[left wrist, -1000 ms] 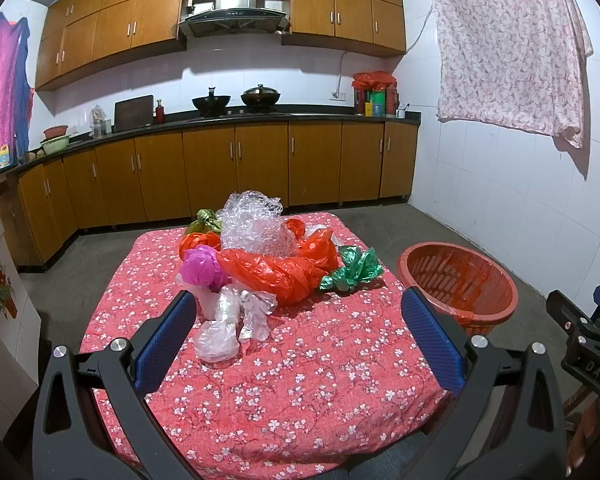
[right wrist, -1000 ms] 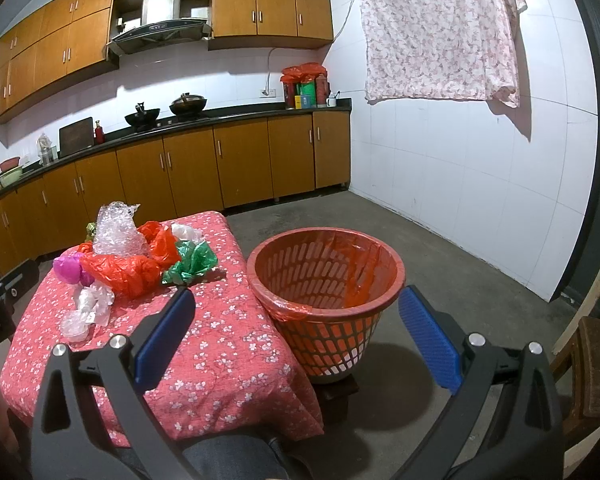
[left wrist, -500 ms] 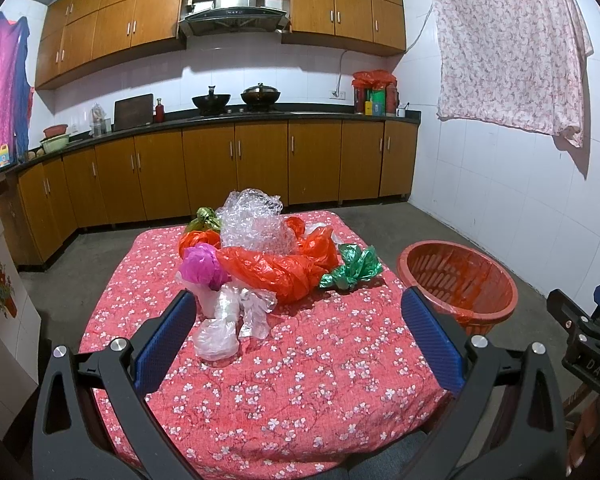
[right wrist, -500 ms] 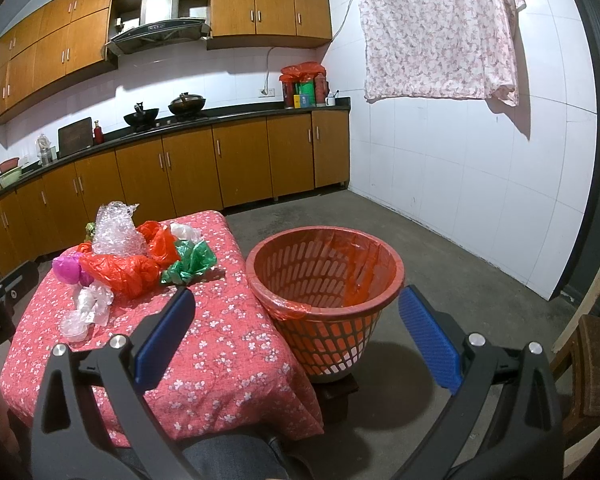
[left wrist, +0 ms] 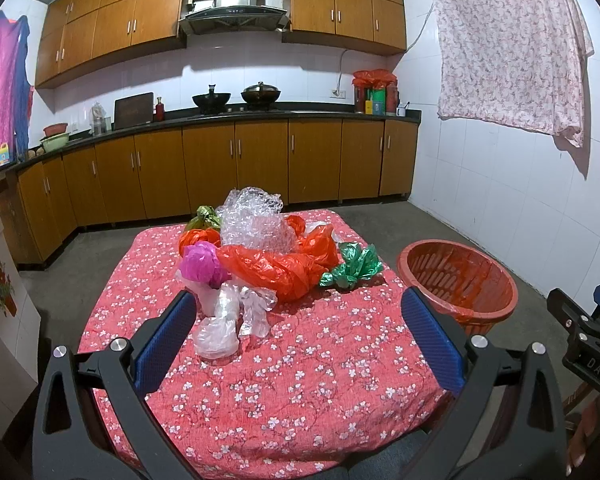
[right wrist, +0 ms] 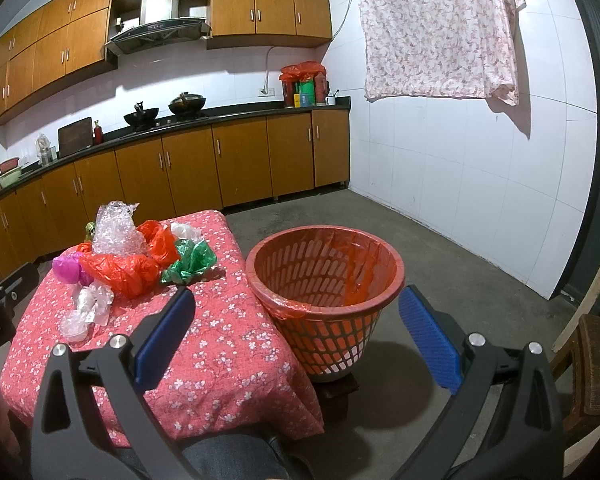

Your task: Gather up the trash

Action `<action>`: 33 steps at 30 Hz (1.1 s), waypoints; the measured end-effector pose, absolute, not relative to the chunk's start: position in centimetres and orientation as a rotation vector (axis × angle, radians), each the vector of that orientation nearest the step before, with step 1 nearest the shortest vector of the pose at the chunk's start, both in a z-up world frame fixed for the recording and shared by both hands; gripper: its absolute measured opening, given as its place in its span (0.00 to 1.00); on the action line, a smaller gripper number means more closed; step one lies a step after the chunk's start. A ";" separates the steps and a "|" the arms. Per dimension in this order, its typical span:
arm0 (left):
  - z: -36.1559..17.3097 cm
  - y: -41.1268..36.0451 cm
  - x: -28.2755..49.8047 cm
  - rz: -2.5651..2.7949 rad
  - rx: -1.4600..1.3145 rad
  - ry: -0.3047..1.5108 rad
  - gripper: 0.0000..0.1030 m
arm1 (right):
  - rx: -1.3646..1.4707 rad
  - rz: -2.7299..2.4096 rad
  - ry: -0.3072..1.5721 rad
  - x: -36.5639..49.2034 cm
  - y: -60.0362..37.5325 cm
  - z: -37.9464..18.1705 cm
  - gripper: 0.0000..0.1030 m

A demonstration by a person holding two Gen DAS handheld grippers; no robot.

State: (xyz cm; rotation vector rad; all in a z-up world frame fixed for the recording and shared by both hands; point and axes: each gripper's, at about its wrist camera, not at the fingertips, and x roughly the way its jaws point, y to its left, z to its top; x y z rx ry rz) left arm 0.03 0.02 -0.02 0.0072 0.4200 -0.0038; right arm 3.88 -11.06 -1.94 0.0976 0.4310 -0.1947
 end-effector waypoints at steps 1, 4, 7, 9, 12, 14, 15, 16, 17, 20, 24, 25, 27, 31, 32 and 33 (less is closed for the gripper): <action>0.0 0.0 0.0 -0.004 0.007 0.420 0.98 | 0.097 -0.195 0.431 3.9 -11.1 -1.9 0.96; 0.0 0.0 0.1 -0.004 0.006 0.421 0.98 | 0.099 -0.195 0.431 3.9 -11.1 -1.9 0.96; 0.0 0.0 0.1 -0.003 0.006 0.422 0.98 | 0.097 -0.194 0.432 3.9 -11.1 -1.9 0.96; 0.0 0.0 0.0 -0.003 0.006 0.422 0.98 | 0.098 -0.194 0.432 3.9 -11.1 -1.9 0.96; 0.0 0.0 0.0 -0.003 0.006 0.422 0.98 | 0.098 -0.195 0.431 3.9 -11.0 -1.9 0.96; 0.0 0.0 0.0 -0.004 0.006 0.422 0.98 | 0.098 -0.195 0.432 3.9 -11.0 -1.9 0.96; 0.0 0.0 0.0 -0.003 0.005 0.422 0.98 | 0.098 -0.195 0.432 3.9 -11.0 -1.9 0.96; 0.0 0.0 0.0 -0.004 0.005 0.423 0.98 | 0.098 -0.195 0.432 3.9 -11.0 -1.9 0.96; 0.0 0.0 0.0 -0.004 0.006 0.423 0.98 | 0.098 -0.195 0.432 3.9 -11.0 -1.9 0.96; 0.0 0.0 0.0 -0.004 0.006 0.424 0.98 | 0.098 -0.195 0.432 3.9 -11.1 -1.9 0.96; 0.0 0.0 0.0 -0.003 0.006 0.424 0.98 | 0.098 -0.194 0.432 4.0 -11.1 -1.9 0.96; 0.0 0.0 0.0 -0.004 0.006 0.424 0.98 | 0.098 -0.195 0.433 4.0 -11.1 -1.9 0.96; 0.0 0.0 0.0 -0.004 0.005 0.425 0.98 | 0.099 -0.195 0.433 4.0 -11.1 -1.8 0.96; 0.0 0.0 0.0 -0.004 0.005 0.425 0.98 | 0.098 -0.195 0.432 4.0 -11.2 -1.8 0.96; 0.0 0.0 0.0 -0.004 0.005 0.425 0.98 | 0.098 -0.195 0.432 4.0 -11.2 -1.8 0.96; 0.0 0.0 0.0 -0.003 0.005 0.425 0.98 | 0.098 -0.195 0.432 4.0 -11.3 -1.8 0.96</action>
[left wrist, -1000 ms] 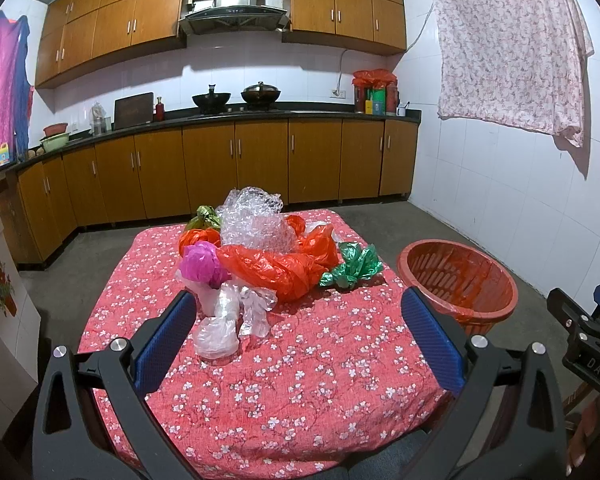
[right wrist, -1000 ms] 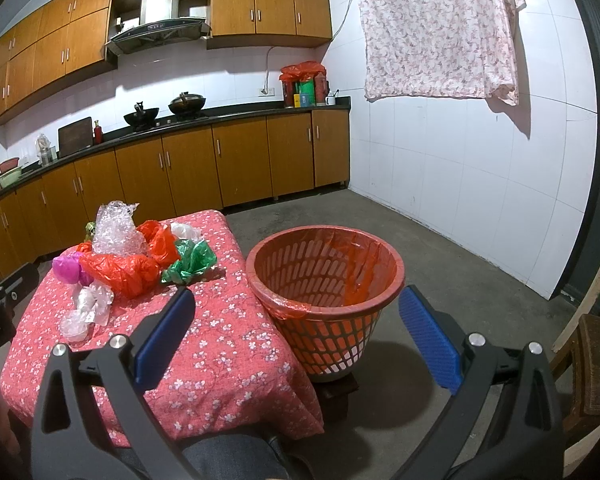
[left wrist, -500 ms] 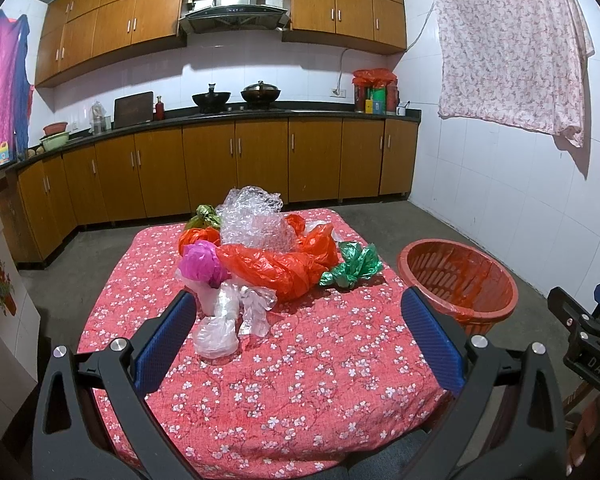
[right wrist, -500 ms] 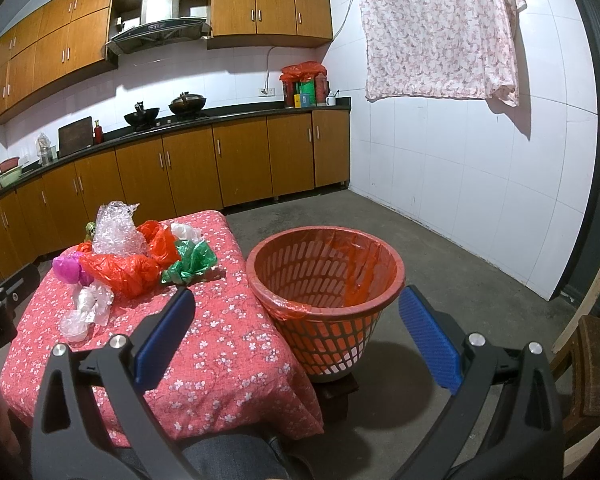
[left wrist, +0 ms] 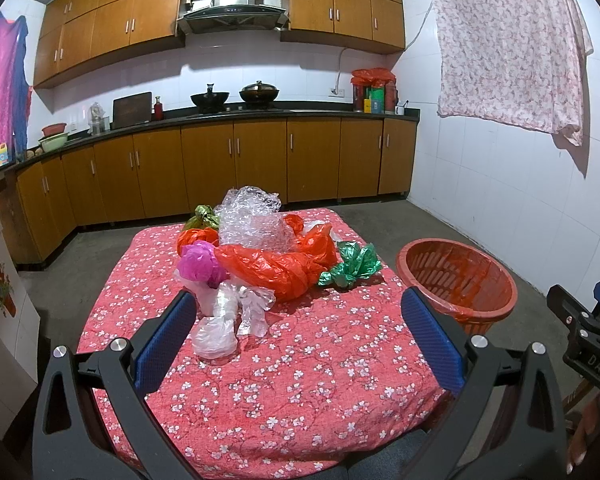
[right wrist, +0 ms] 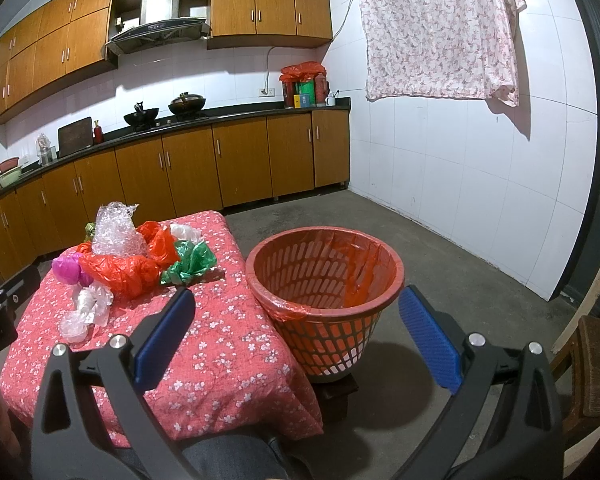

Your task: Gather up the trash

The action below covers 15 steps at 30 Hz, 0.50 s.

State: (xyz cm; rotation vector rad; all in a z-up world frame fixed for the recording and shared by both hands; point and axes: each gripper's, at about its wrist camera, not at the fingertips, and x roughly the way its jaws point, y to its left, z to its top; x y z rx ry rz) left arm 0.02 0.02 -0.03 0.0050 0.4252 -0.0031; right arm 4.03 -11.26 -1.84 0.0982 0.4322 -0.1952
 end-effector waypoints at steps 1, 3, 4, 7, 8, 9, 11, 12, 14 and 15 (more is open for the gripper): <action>0.0 0.0 0.0 -0.003 0.005 0.425 0.98 | 0.099 -0.195 0.433 4.0 -11.3 -1.8 0.96; 0.0 0.0 0.0 -0.003 0.005 0.425 0.98 | 0.099 -0.195 0.432 4.1 -11.3 -1.8 0.96; 0.0 0.0 0.0 -0.003 0.006 0.425 0.98 | 0.099 -0.195 0.432 4.1 -11.3 -1.8 0.96; 0.0 0.0 0.0 -0.001 0.004 0.427 0.98 | 0.100 -0.195 0.434 4.1 -11.4 -1.9 0.96; 0.0 0.1 0.0 0.000 0.003 0.428 0.98 | 0.100 -0.194 0.433 4.1 -11.4 -1.9 0.96; -0.1 0.1 0.1 0.001 0.002 0.429 0.98 | 0.101 -0.194 0.435 4.1 -11.4 -1.9 0.96; -0.3 -0.1 0.0 0.006 -0.001 0.430 0.98 | 0.101 -0.193 0.438 4.2 -11.4 -2.0 0.96; -0.4 0.0 0.0 0.009 -0.003 0.431 0.98 | 0.101 -0.193 0.441 4.3 -11.4 -2.1 0.96; -0.7 0.6 0.5 0.019 -0.008 0.436 0.98 | 0.101 -0.191 0.449 4.9 -11.7 -2.2 0.96; -1.1 0.8 0.6 0.024 -0.010 0.440 0.98 | 0.104 -0.187 0.455 5.1 -11.8 -2.3 0.96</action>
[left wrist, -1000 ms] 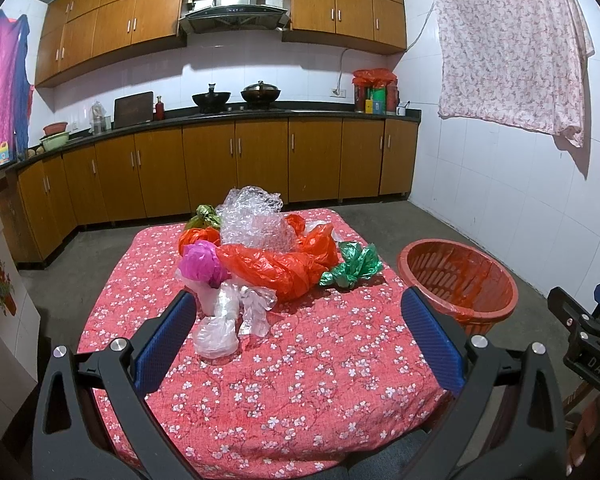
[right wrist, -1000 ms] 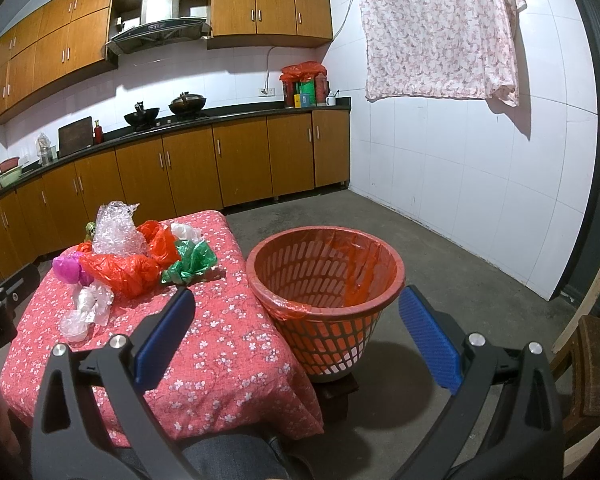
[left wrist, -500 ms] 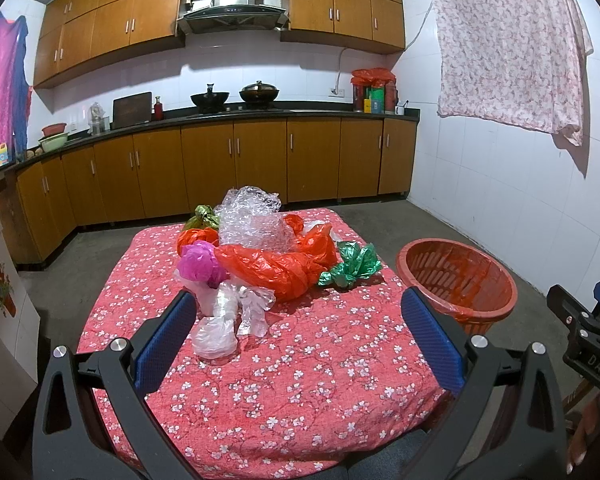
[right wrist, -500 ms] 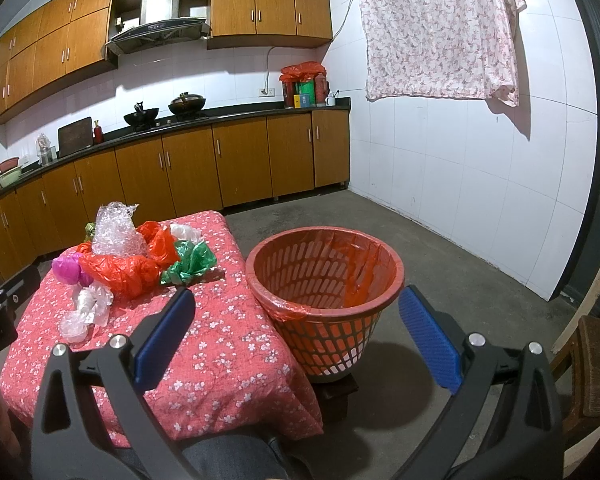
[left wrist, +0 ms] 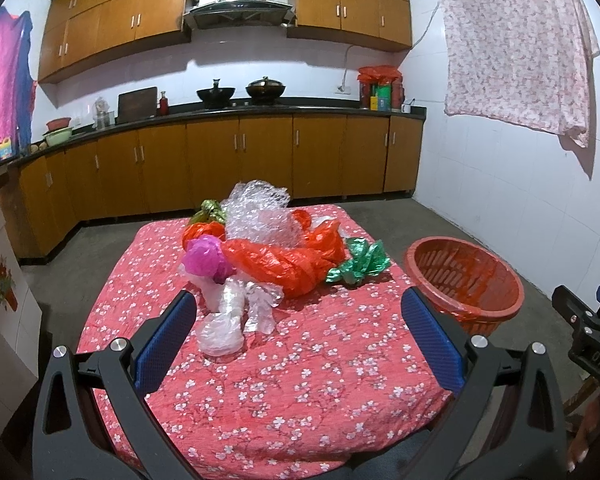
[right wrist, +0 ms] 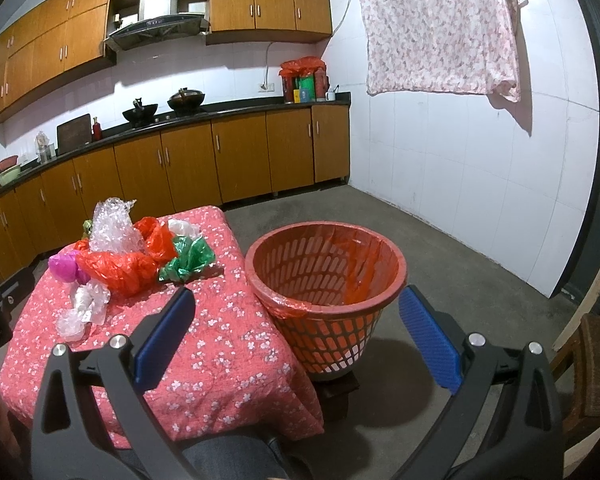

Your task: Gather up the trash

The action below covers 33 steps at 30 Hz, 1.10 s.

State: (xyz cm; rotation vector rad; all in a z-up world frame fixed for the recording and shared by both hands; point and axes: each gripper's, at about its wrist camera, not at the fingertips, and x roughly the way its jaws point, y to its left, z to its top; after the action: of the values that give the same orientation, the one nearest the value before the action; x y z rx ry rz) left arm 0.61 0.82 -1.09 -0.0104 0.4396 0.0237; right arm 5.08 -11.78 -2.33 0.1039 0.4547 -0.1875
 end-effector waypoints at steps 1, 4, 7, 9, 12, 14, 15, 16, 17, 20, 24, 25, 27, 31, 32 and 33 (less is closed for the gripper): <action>-1.4 1.2 0.7 0.033 -0.015 0.446 0.98 | 0.107 -0.184 0.460 5.2 -11.8 -2.6 0.96; -2.7 2.5 1.4 0.065 -0.029 0.467 0.98 | 0.114 -0.177 0.467 5.9 -11.6 -3.4 0.96; -3.5 4.3 1.8 0.101 -0.044 0.493 0.98 | 0.111 -0.173 0.461 6.7 -11.4 -4.2 0.96; -4.3 6.0 2.1 0.136 -0.062 0.512 0.98 | 0.104 -0.166 0.452 7.3 -11.1 -4.6 0.96; -5.2 8.1 2.6 0.180 -0.080 0.533 0.98 | 0.087 -0.156 0.462 8.9 -10.5 -5.2 0.96; -5.4 9.1 3.1 0.204 -0.083 0.542 0.98 | 0.079 -0.142 0.483 10.4 -9.9 -5.6 0.96; -5.5 9.4 3.3 0.215 -0.081 0.543 0.98 | 0.084 -0.129 0.492 11.4 -9.6 -5.7 0.96; -5.5 9.6 3.9 0.222 -0.081 0.545 0.98 | 0.094 -0.117 0.504 12.5 -9.3 -5.9 0.96; -5.5 9.8 4.3 0.227 -0.080 0.546 0.98 | 0.106 -0.102 0.518 13.6 -9.0 -6.0 0.96; -5.5 10.7 5.5 0.246 -0.074 0.539 0.98 | 0.136 -0.059 0.550 17.1 -7.9 -6.3 0.95; -5.5 11.9 8.0 0.271 -0.079 0.537 0.98 | 0.132 -0.014 0.606 21.7 -5.9 -6.9 0.84; -5.6 12.2 8.6 0.270 -0.088 0.540 0.98 | 0.134 -0.004 0.619 22.8 -5.5 -7.2 0.82; -5.7 12.8 9.7 0.264 -0.115 0.550 0.98 | 0.129 0.006 0.642 25.0 -4.5 -7.8 0.79; -5.9 13.3 11.8 0.257 -0.134 0.554 0.96 | 0.127 0.016 0.702 29.0 -3.3 -9.4 0.68; -5.8 13.3 12.3 0.252 -0.132 0.550 0.94 | 0.129 0.018 0.713 29.7 -3.2 -9.6 0.66; -5.9 13.2 12.7 0.250 -0.128 0.547 0.92 | 0.132 0.023 0.722 30.6 -2.9 -10.0 0.65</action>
State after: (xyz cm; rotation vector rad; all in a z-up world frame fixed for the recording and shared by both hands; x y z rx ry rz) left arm 12.74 13.16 -5.88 -0.1275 0.5471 0.2501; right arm 30.61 -2.88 -10.02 0.1317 0.7224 0.0234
